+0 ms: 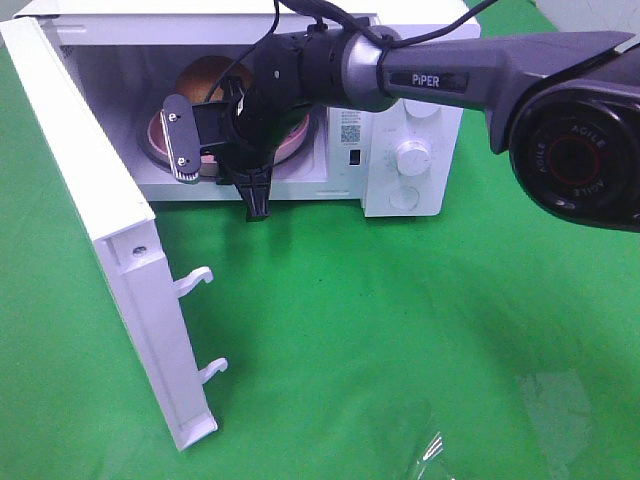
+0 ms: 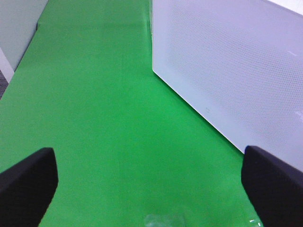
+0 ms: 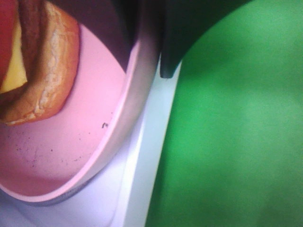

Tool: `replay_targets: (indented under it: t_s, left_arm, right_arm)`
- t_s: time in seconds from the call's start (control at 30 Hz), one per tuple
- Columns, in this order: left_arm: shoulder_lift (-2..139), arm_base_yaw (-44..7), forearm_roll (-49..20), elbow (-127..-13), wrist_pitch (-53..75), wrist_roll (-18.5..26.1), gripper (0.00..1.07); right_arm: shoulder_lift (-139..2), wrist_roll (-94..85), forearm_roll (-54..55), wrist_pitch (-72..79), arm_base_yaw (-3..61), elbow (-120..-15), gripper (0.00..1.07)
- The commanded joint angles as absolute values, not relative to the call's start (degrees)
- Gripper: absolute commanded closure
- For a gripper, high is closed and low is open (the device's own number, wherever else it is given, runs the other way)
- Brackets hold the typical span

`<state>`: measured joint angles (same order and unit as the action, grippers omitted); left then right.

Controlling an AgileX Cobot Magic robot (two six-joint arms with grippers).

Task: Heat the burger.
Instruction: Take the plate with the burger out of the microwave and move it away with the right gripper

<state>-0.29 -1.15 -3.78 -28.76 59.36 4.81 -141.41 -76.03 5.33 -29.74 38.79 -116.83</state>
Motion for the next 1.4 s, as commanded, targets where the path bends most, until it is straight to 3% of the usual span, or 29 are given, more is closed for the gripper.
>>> replay_targets:
  t_s: [0.03, 0.27, 0.97, 1.4]
  left_arm:
    - [-1.43, -0.97, -3.67, -28.53, 59.42, 4.58, 0.03]
    - [-1.43, -0.97, -3.67, -28.53, 59.42, 4.58, 0.03]
    - [-1.43, -0.97, -3.67, -28.53, 59.42, 4.58, 0.03]
    - [-1.43, -0.97, -3.67, -28.53, 59.42, 4.58, 0.03]
  right_arm:
    - [-140.72, -77.75, 6.99, -34.61, 38.79, -116.6, 1.07]
    - [-139.0, -78.32, 6.53, -34.89, 38.79, -114.88, 1.07]
    - [-125.31, -94.25, 6.82, -13.92, 38.79, -88.41, 1.07]
    - [-117.91, -115.91, 19.82, -16.56, 36.27, -80.33, 1.07]
